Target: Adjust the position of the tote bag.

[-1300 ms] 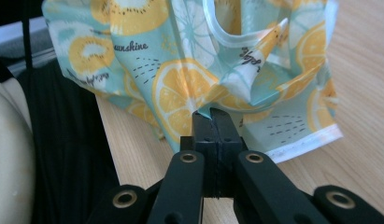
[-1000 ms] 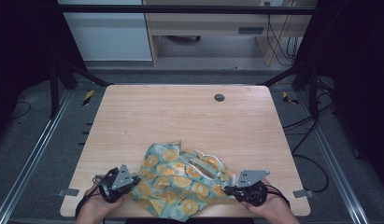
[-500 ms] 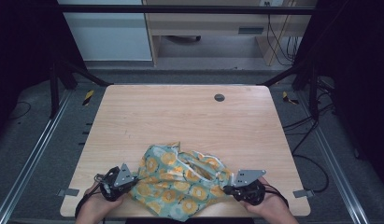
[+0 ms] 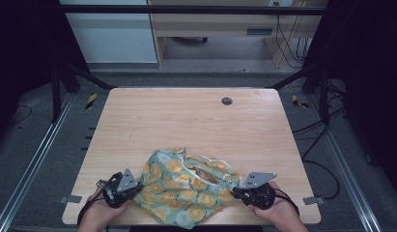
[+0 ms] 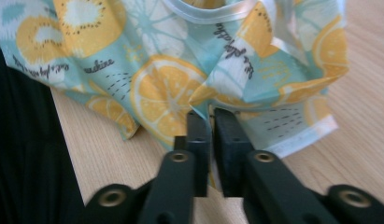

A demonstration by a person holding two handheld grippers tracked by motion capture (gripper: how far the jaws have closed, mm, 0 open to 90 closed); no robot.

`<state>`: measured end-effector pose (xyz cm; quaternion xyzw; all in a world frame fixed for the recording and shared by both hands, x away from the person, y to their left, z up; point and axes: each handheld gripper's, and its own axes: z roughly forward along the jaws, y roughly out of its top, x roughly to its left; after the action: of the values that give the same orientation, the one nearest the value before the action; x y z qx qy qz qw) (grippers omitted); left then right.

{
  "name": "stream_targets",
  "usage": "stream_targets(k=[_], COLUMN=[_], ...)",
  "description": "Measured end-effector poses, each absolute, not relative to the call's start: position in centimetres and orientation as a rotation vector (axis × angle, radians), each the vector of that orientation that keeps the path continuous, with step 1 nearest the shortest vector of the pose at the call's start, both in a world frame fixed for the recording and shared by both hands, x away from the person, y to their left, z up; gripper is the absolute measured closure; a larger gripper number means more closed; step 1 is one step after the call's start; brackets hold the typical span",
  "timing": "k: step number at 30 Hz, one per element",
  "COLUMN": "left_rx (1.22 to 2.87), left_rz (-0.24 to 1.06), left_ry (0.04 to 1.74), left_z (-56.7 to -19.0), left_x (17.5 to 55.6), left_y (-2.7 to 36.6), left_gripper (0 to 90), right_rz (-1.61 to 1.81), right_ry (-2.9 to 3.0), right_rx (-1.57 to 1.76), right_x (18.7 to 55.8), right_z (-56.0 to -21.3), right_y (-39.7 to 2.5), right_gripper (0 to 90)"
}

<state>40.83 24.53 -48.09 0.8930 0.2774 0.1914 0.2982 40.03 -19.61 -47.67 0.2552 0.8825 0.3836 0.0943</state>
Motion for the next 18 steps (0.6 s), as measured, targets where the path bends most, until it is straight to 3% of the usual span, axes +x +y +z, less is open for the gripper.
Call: stream_targets(k=[1,3,5,6,7,9,11,12,15,18], left_rx=[2.36,2.348,2.324,2.315,2.292,2.272,2.244,2.232,2.194,2.159], left_rz=[0.499,0.504,0.508,0.508,0.513,0.518,0.515,0.516,0.514,0.515], left_ry=[0.742,0.751,0.765,0.772,0.785,0.798,0.811,0.821,0.839,0.83], left_z=[-48.0,-48.0,-47.8,-47.8,-47.6,-47.5,-47.3,-47.2,-47.0,-46.7], left_x=[40.8,40.8,40.8,40.8,40.8,40.8,40.8,40.8,40.8,40.7], left_y=[24.6,24.7,24.7,24.8,24.9,25.0,25.1,25.1,25.2,25.2], left_gripper=[84.5,82.8,73.4,73.4,66.6,63.1,47.9,47.9,31.2,20.7], right_rz=[1.172,1.182,1.217,1.217,1.231,1.234,1.251,1.251,1.281,1.305], right_ry=[2.588,2.574,2.524,2.524,2.493,2.484,2.445,2.445,2.406,2.386], right_rx=[0.788,0.8,0.861,0.861,0.881,0.887,0.928,0.928,0.958,0.963], right_x=[39.9,39.9,39.6,39.6,39.4,39.4,39.1,39.1,39.1,39.0], right_z=[-47.4,-47.3,-46.9,-46.9,-46.7,-46.6,-46.3,-46.3,-45.8,-45.2], right_y=[-20.1,-20.2,-20.9,-20.9,-21.3,-21.4,-21.9,-21.9,-22.5,-22.8], right_gripper=[74.0,70.5,55.2,55.2,47.4,43.4,32.9,32.9,23.3,18.1])
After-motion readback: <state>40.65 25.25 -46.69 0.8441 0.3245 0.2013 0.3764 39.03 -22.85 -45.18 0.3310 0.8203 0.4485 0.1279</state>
